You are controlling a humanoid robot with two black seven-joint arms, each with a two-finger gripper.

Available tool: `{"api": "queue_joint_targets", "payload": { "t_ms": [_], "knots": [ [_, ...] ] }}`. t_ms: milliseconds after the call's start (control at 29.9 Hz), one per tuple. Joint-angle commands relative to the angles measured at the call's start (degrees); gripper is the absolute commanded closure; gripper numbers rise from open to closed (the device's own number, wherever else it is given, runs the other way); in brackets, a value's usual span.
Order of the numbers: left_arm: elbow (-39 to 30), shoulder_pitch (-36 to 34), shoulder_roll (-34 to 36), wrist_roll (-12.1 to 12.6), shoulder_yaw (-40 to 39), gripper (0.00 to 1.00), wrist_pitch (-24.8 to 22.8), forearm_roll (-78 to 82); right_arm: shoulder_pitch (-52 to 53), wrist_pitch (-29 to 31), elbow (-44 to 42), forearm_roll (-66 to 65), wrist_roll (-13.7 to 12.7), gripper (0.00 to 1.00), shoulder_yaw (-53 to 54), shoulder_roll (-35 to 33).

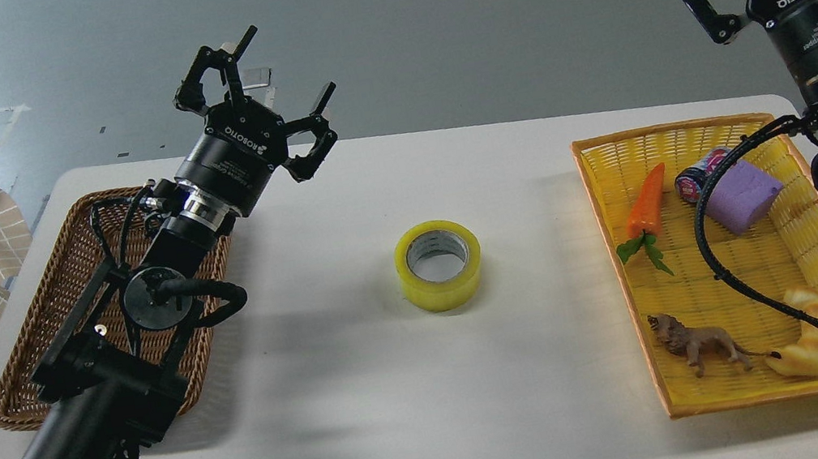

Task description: Place and transfer tape with both arms

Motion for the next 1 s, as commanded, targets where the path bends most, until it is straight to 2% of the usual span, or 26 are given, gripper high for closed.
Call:
{"api": "queue_joint_targets", "payload": {
  "t_ms": [0, 401, 702, 969],
  "knots": [
    [0.0, -0.5, 0.2, 0.0, 0.0, 0.02, 0.0, 0.0, -1.6, 0.0, -0.3, 2.5, 0.2, 0.02, -0.1, 0.0],
    [0.0, -2.8, 3.0, -0.4, 1.9, 0.02, 0.0, 4.1, -3.5, 0.0, -1.0, 6.0, 0.9, 0.0, -0.7, 0.0],
    [-0.3, -5.9, 3.4, -0.7, 2.6, 0.02, 0.0, 24.1, -7.7, 0.0, -1.0, 6.2, 0.9, 0.0, -0.6, 0.0],
    [-4.8, -8.1, 6.4, -0.6, 3.3, 0.02, 0.0, 40.3, -10.5, 0.0, -0.6, 6.3, 0.9, 0.0, -0.2, 0.0]
  ]
}}
